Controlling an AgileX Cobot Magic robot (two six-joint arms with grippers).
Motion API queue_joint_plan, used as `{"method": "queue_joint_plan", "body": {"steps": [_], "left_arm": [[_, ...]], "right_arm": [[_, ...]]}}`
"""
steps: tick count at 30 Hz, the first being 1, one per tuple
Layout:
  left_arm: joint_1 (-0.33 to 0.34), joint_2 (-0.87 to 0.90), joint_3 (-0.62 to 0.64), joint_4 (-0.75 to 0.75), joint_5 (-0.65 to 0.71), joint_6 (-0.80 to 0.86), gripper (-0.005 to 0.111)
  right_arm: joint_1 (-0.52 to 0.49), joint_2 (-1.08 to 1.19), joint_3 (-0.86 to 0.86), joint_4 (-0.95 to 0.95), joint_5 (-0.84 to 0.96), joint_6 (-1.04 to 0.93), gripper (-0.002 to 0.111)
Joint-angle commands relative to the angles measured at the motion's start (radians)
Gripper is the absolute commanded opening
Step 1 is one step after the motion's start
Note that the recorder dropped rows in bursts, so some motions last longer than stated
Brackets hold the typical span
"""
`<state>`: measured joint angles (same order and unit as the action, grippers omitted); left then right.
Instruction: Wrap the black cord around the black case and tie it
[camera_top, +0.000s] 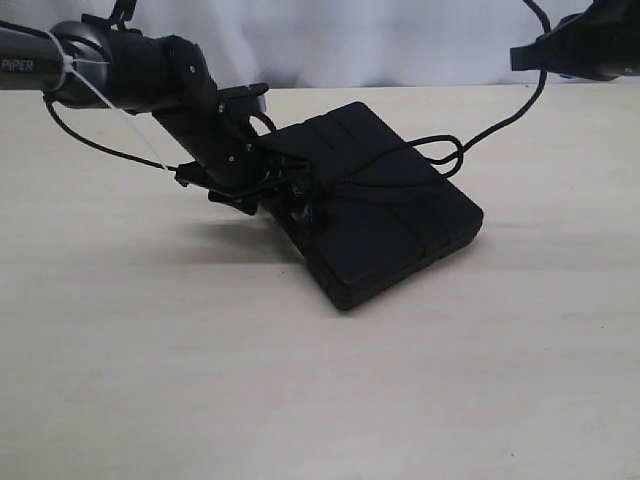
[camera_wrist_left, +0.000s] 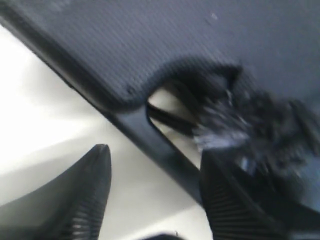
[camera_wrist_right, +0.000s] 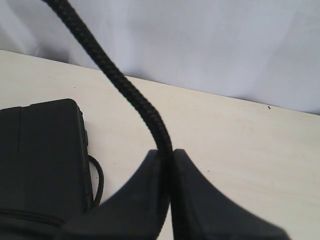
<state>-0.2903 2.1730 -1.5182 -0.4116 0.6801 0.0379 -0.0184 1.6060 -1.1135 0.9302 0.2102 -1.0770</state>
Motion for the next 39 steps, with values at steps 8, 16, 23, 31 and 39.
{"method": "queue_joint_plan", "body": {"steps": [8, 16, 23, 31, 39], "left_arm": [[-0.007, 0.070, 0.000, -0.025, -0.119, -0.016, 0.050], [0.069, 0.001, -0.002, 0.041, -0.089, 0.003, 0.000], [0.184, -0.067, -0.002, 0.080, 0.082, 0.123, 0.000], [0.231, -0.051, 0.000, 0.085, 0.106, 0.166, 0.000], [0.249, -0.018, 0.088, 0.019, -0.079, 0.121, 0.000]], "right_arm": [[-0.004, 0.001, -0.004, -0.005, 0.001, -0.007, 0.004], [-0.064, 0.001, -0.004, -0.002, -0.029, 0.074, 0.004], [-0.235, 0.038, 0.001, 0.003, 0.015, 0.096, 0.004], [-0.311, 0.194, 0.008, -0.008, 0.056, 0.098, 0.004], [-0.410, 0.239, 0.056, -0.004, 0.008, 0.175, 0.004]]}}
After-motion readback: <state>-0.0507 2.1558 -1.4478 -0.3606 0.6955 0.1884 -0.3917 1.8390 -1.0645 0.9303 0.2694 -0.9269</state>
